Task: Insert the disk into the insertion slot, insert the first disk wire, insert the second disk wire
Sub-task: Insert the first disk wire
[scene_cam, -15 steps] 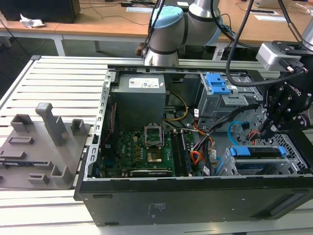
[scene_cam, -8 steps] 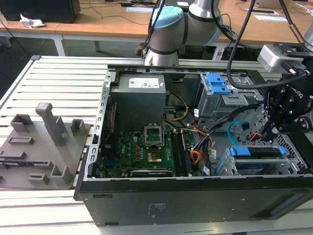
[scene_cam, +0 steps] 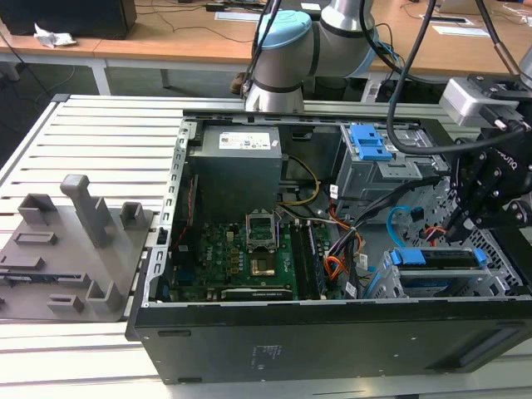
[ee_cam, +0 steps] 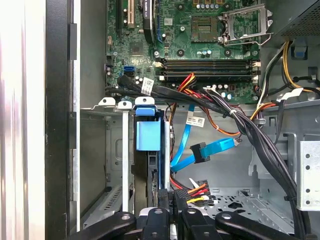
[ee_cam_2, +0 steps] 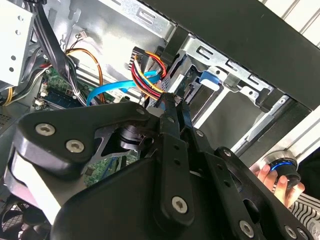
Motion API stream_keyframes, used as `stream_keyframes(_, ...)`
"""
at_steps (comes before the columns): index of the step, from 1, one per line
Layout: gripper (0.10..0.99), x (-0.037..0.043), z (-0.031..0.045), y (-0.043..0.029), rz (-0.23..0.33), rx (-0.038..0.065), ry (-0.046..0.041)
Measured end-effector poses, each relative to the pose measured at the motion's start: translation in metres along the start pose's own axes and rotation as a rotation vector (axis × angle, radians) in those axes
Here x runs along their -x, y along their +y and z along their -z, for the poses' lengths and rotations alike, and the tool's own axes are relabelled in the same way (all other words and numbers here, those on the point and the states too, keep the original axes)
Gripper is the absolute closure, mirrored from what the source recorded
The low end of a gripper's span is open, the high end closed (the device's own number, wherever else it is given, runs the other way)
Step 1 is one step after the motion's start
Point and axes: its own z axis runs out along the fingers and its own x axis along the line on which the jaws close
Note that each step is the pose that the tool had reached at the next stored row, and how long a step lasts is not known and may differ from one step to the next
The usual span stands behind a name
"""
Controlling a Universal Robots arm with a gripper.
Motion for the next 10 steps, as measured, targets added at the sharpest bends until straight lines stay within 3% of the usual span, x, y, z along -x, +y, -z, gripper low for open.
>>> stream_keyframes(10,0.925,-0.0037,-0.0032,-0.0002,0.0,0.0,0.0002)
